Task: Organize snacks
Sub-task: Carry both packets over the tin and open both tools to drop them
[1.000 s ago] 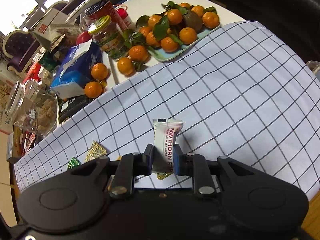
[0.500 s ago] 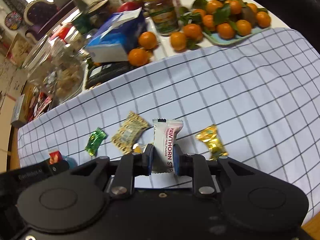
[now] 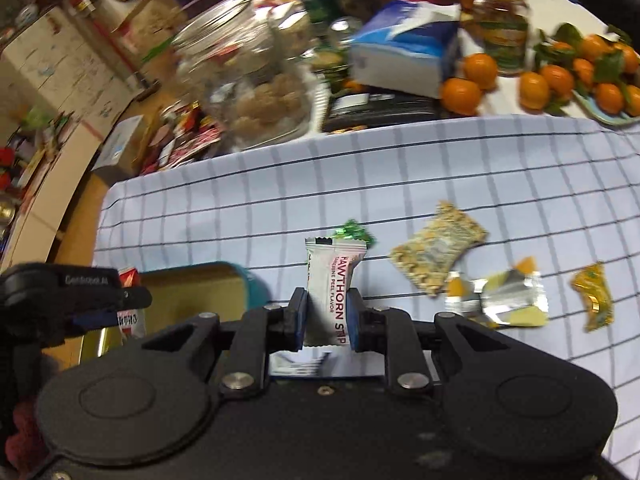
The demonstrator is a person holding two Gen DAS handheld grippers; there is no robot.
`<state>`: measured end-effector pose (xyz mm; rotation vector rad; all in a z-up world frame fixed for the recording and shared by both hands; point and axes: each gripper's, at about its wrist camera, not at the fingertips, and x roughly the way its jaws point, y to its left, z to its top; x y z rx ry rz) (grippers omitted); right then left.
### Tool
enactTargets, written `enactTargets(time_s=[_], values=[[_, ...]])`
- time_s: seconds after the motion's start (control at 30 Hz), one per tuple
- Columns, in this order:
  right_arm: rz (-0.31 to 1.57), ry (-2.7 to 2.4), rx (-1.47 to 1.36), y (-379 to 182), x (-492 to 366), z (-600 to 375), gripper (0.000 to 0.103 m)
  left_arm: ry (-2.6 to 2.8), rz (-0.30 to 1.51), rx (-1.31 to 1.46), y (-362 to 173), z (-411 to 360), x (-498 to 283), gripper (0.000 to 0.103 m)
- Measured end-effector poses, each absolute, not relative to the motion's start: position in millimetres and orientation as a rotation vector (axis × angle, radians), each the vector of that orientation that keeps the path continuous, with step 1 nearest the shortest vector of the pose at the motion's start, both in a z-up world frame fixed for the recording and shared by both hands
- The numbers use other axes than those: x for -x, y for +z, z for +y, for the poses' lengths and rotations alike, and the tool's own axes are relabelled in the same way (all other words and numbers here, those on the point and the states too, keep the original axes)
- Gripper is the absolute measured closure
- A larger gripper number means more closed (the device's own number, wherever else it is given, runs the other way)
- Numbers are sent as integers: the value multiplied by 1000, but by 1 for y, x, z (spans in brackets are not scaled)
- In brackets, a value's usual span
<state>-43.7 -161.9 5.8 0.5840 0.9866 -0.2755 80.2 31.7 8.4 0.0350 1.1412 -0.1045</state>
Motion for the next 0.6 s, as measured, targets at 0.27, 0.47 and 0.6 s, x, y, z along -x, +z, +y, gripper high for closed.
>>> enactTargets(time_s=[0.27,0.47,0.6], values=[[967,-129,-543,4,28,-117,81,-49,1091,-40,16,58,-88,57],[962,-70,-468,4,19,-88,81,-31,1095,-89,11,62,-92,57],[974,-55,-462,1,16,-81,81,-33,1068,-147,12,59,-89,56]])
